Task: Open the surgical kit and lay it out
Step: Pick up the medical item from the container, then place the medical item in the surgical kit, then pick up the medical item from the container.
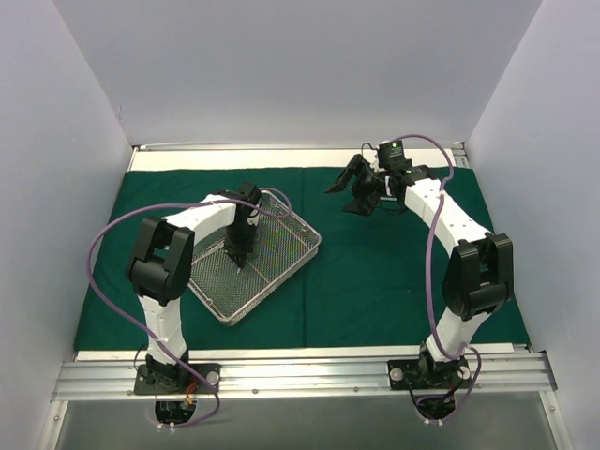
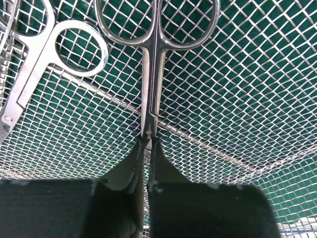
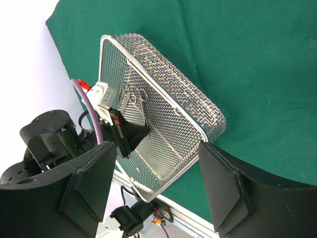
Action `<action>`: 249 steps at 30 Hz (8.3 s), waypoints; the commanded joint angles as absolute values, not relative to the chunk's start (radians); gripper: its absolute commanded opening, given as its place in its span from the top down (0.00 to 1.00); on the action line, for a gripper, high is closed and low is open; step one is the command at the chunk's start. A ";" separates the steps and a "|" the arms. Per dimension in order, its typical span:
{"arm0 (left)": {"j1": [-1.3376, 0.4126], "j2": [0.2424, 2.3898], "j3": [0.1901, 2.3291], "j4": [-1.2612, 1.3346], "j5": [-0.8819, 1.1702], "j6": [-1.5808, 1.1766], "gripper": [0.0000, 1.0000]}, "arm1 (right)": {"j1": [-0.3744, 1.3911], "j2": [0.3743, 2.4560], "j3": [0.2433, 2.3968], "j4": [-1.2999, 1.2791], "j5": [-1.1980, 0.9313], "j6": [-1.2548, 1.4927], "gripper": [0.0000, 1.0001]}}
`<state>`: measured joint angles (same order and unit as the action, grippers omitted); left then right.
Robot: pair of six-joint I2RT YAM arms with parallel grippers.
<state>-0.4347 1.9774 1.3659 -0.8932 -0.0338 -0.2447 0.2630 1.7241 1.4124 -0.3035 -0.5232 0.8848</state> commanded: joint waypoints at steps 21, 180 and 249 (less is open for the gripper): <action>-0.440 1.784 1.393 -0.874 0.000 -0.236 0.98 | 0.313 1.796 1.542 -0.310 -0.561 0.838 0.32; -0.241 1.632 1.402 -0.853 0.285 -0.233 0.06 | -0.249 1.904 0.750 0.707 -0.308 1.315 0.60; -0.285 1.928 1.520 -0.864 -0.035 0.005 0.19 | -0.064 1.483 1.210 -0.376 -0.425 0.537 0.37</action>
